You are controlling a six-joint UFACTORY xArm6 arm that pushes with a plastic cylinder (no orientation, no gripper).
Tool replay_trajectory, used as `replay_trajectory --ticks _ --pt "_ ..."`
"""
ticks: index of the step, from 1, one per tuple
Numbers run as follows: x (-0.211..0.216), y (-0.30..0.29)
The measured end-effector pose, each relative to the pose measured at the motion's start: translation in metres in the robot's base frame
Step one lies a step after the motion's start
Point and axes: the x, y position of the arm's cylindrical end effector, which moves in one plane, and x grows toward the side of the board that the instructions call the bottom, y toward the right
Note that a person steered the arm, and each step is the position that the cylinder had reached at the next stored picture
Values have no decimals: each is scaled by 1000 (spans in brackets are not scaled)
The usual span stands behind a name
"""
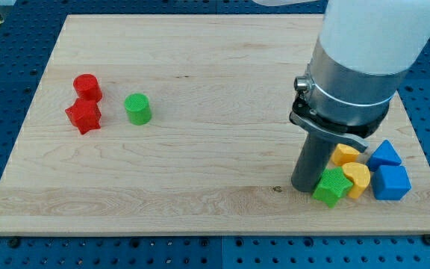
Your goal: Move the green circle into the green star
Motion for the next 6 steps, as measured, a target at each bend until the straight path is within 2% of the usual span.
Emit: replay_trajectory --ticks 1,4,6 --pt "0 -22" --pt "0 -29" --pt "0 -56"
